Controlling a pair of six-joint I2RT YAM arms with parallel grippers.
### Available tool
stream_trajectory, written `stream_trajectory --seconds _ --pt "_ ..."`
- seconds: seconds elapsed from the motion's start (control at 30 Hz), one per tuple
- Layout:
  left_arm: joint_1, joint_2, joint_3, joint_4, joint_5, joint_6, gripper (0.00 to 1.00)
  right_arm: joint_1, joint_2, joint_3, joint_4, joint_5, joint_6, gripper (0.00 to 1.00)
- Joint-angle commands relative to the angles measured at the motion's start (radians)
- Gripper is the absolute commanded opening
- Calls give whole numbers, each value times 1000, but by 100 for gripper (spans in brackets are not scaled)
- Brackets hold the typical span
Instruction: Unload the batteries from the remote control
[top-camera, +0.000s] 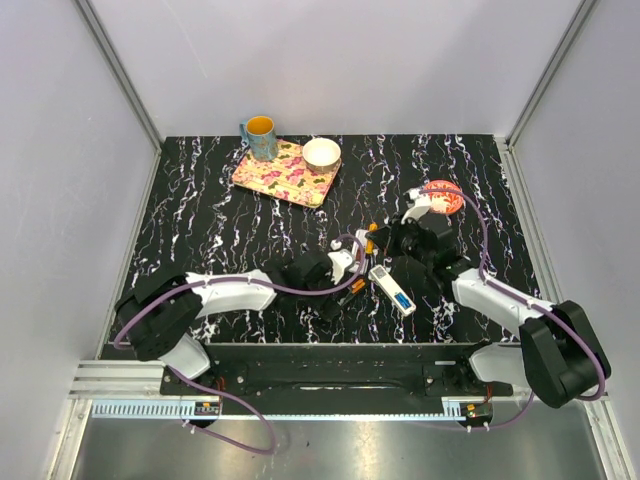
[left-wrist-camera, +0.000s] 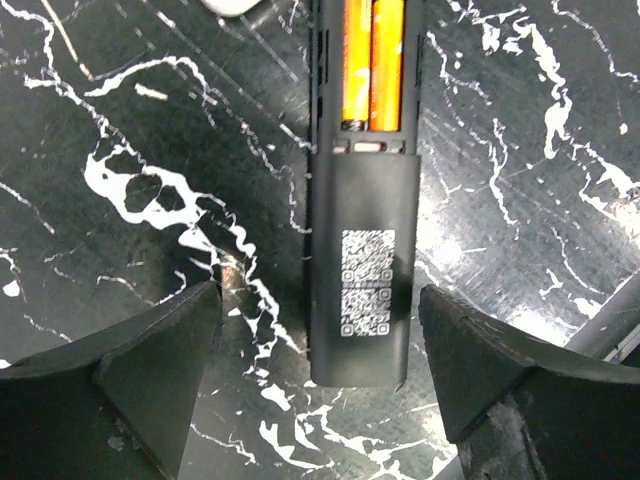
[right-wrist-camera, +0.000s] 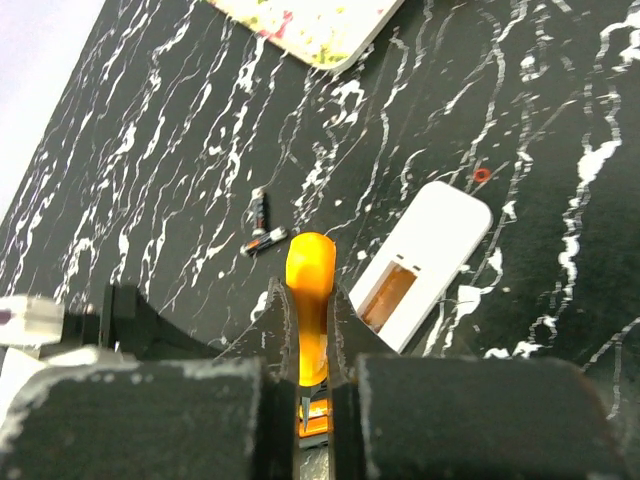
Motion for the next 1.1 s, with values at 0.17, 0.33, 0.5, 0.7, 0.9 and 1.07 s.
stream_trajectory --seconds 0.17,0.33,0.5,0.7,0.9,1.07 --pt "30 -55 -49 28 87 -41 81 161 -3 -77 211 164 -106 0" --pt "30 -50 -69 59 113 -59 76 182 -38 -146 328 268 -139 0" --pt "30 -43 -72 60 96 -59 71 182 -72 -180 331 342 -169 0" --pt "28 -29 -68 62 99 -61 60 182 -63 -209 385 327 -185 0" --pt "28 -26 -74 66 104 -64 51 182 -65 -223 388 334 -191 0" --pt "27 -26 -72 63 107 -73 46 184 -80 -238 379 314 -150 0"
